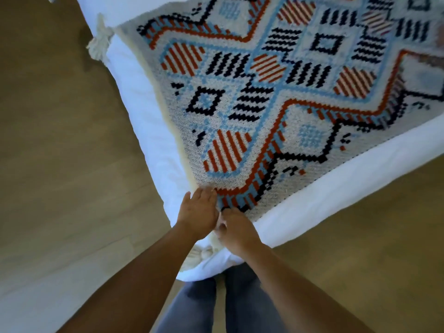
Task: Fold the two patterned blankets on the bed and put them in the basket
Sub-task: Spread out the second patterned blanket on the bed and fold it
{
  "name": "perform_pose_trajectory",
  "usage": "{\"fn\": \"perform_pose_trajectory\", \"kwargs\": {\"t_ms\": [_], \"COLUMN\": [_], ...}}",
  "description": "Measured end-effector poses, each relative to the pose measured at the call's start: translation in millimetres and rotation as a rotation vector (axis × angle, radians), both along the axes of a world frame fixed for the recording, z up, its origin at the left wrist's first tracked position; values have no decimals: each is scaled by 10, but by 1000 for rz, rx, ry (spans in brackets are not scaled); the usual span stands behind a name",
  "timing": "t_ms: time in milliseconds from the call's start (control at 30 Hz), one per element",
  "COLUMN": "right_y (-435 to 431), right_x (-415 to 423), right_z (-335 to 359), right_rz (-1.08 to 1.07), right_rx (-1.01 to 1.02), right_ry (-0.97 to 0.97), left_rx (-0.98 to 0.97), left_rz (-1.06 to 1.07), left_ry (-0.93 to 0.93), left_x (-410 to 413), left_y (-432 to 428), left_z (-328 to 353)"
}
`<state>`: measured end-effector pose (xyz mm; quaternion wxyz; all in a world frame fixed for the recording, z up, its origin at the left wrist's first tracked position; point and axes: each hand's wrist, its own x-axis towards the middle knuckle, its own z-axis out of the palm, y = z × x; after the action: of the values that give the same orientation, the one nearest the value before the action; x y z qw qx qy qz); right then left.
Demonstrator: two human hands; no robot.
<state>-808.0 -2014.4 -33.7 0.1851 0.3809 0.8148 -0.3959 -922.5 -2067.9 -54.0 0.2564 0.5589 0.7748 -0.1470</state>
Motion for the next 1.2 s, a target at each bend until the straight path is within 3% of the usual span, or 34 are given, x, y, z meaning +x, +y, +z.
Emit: {"fn": "perform_pose_trajectory", "kwargs": {"t_ms": [200,500,733,1200], "right_y": [623,2123,3404,6154], "right_x": [528,1716,2471,1884], "right_z": [431,1208,1699,1969], "right_rz": [-231,-224,-312,-118], "right_rx": [62,190,276,265], "right_ry": [29,117,119,58], "left_rx": [98,116,173,249], "left_rz": [-81,43,13,198], "left_ry": [74,60,62,111], "left_x": [210,1235,1785,1162], "left_y": [697,2180,3310,6033], "left_z": [536,1231,1688,2073]}}
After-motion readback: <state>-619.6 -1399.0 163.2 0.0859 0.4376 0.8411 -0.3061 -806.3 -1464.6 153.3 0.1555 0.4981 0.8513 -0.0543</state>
